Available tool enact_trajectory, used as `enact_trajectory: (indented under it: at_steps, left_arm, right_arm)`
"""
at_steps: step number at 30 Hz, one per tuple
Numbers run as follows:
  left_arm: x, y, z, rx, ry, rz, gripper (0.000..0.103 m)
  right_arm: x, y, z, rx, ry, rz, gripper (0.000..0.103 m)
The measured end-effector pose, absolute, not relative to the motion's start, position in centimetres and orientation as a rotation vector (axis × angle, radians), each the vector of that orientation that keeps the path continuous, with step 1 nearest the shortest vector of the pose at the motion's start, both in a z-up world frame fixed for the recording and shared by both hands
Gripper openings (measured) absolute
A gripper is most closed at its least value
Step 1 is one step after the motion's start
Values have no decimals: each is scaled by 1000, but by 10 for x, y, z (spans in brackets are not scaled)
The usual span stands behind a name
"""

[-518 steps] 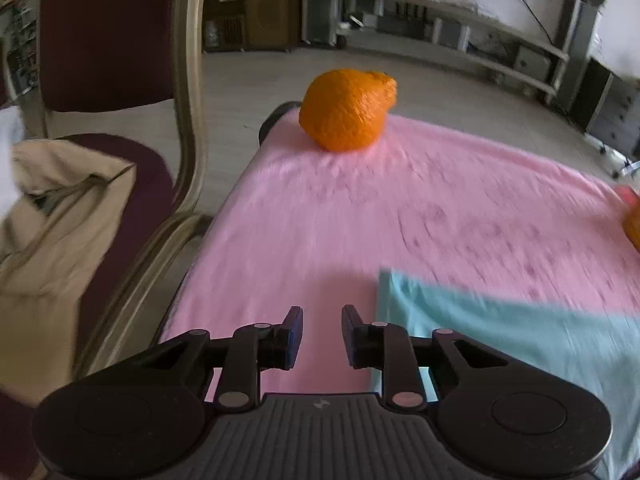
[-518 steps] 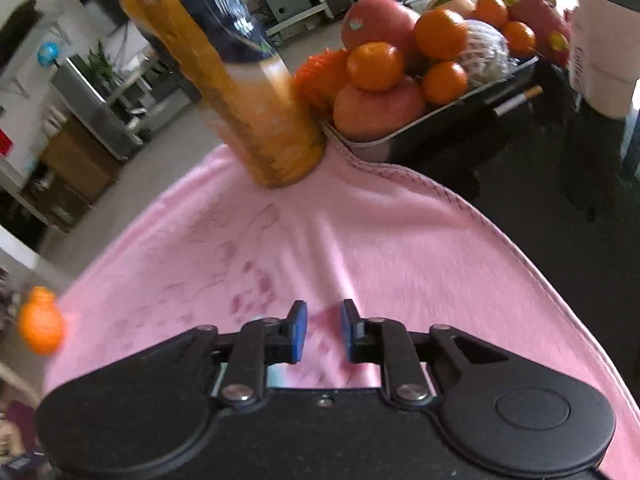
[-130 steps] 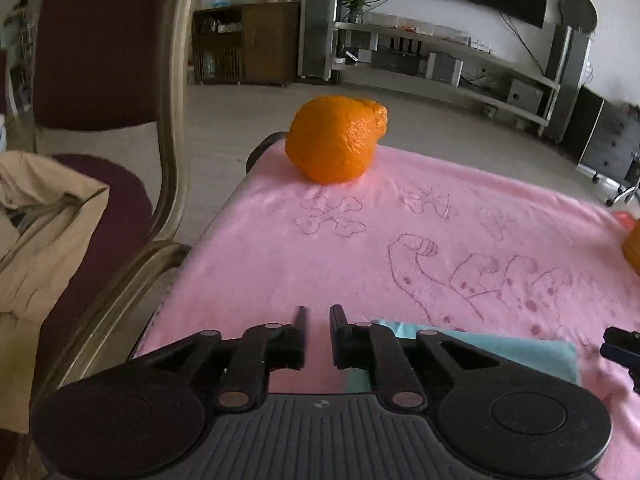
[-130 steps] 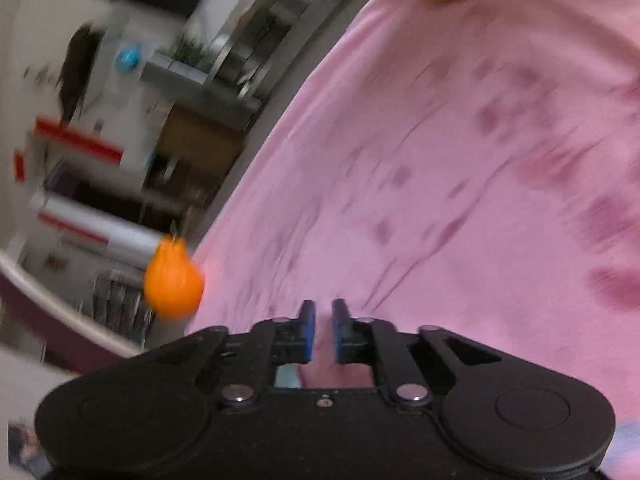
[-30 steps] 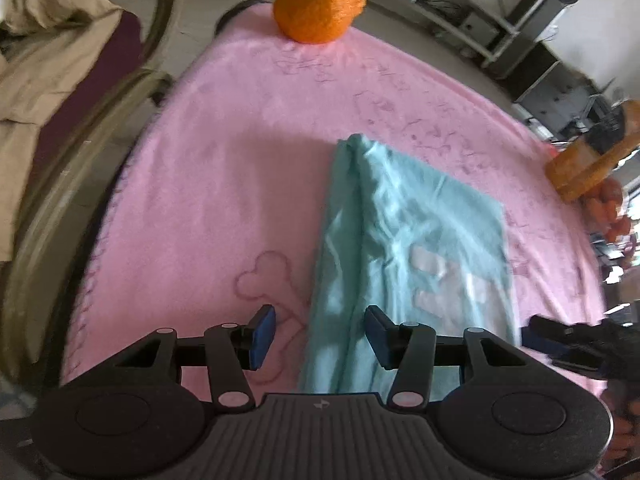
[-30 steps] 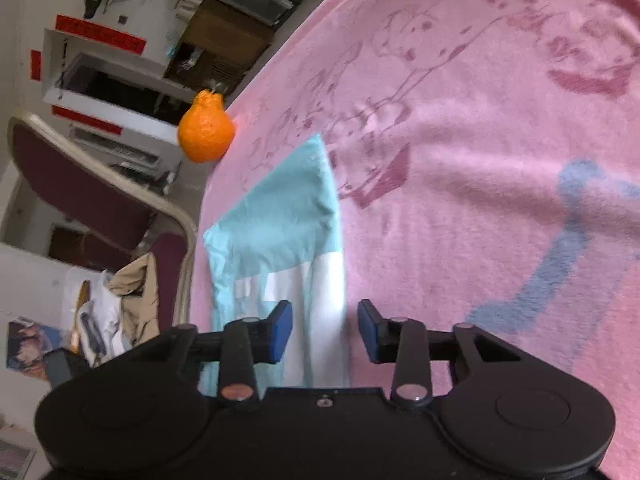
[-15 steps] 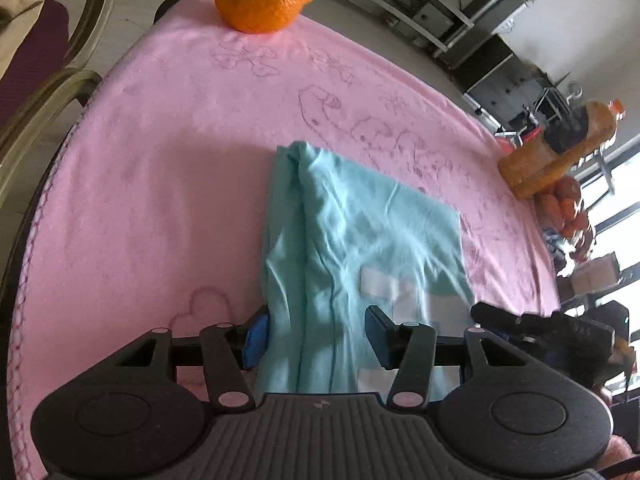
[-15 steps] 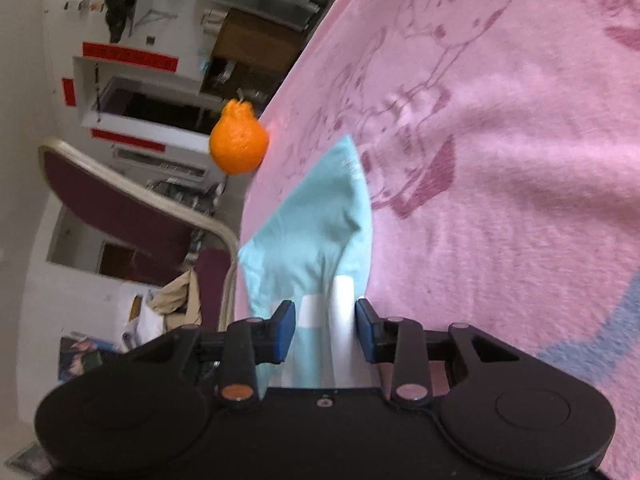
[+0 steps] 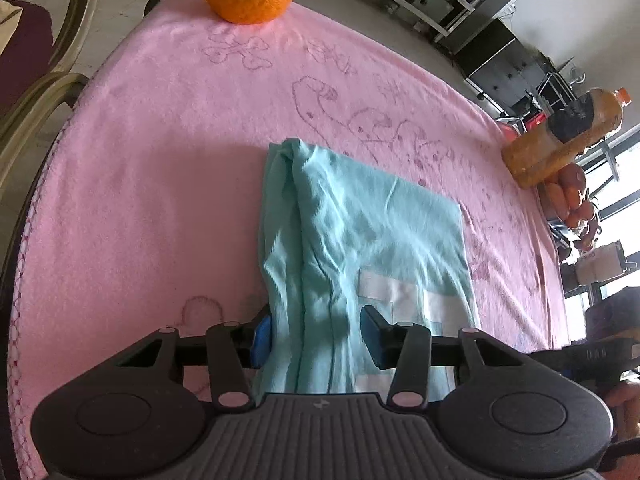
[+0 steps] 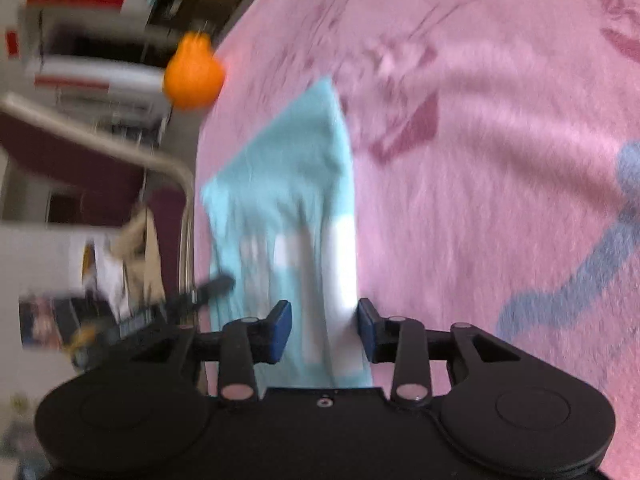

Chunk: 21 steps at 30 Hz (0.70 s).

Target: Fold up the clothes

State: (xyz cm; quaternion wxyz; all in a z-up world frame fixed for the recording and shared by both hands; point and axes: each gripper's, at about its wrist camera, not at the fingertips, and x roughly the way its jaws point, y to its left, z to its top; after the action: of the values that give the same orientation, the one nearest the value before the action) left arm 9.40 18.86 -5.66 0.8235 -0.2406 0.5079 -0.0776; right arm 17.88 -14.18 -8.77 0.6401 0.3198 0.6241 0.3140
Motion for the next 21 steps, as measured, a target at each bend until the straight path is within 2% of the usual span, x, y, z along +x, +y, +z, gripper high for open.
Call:
enact_trajectory:
  at_steps: [1,4,6,8,12,13,16,18,19,20,21]
  left_arm:
    - [93,190,-57,-523,1076,-165,46]
    - [91,195,-60,-558,1064,-164,45]
    - [89,200,-62,-594,1043,-161,44]
    - [88,204,-64,-638,1022,-172,42]
    - [90,196,-62,-612,990,-172,42]
    - [89,192,-60,-594,984,-160,39]
    - [89,181,-55,-539,966,-121,44]
    - [89,174,-51,-502,953,-96,43]
    - [89,170,-50,-484,947,-84,40]
    - [89,166,-48,-466,940,-71,35]
    - [89,162,-46,-447,934,-59,10]
  right_arm:
    - [178,-141,-90,749,1404,747,41]
    - [178,-150,-101,908,1210,703,41]
    - [179,-159,-111,1022,1124,646,33]
    - [181,-162,-115,1057,1121,643,32]
    - [183,-148,-109,932,1174,736,32]
    - [183,-148,-108,920,1168,729,32]
    - [185,-152,-105,918,1093,659,31]
    - [185,-153,-106,922,1049,628,28]
    - [185,-149,-106,898,1044,621,24]
    - [187,-145,-104,870,1037,620,23]
    - [187,-141,-103,848,1027,618,22]
